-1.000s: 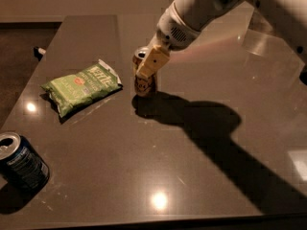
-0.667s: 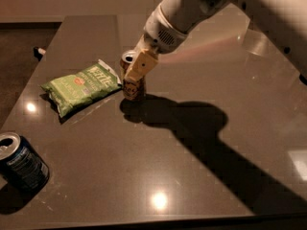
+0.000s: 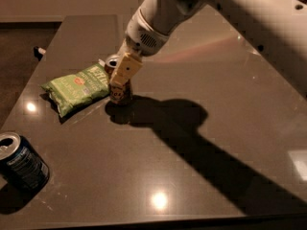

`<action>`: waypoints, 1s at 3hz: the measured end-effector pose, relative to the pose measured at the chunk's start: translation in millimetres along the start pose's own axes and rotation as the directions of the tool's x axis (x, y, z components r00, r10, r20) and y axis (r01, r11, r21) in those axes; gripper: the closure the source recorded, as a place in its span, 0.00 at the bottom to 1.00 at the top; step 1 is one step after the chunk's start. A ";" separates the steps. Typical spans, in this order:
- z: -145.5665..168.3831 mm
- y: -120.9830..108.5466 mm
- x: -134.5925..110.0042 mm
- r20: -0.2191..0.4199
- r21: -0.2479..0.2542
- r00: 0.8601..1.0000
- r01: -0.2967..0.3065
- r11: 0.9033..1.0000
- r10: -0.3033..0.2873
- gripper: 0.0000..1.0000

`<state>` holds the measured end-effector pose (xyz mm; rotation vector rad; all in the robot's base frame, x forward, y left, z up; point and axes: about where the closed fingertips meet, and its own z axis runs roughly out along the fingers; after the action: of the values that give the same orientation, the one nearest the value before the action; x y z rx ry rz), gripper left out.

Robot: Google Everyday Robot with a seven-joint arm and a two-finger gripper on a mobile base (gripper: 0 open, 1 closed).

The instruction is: Move orange can near pepsi can

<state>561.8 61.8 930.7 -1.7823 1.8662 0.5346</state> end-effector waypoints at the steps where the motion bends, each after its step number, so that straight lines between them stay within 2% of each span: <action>1: 10.2 0.8 -2.5 -0.010 -0.021 1.000 0.017 1.000 -0.017 0.59; 3: 19.0 1.3 -5.5 -0.012 -0.042 0.999 0.030 0.999 -0.030 0.13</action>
Offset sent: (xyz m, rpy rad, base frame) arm 0.0030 0.0184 -0.0143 -0.0152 0.0213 0.0636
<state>562.2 77.7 918.8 -1.8415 1.8460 0.5563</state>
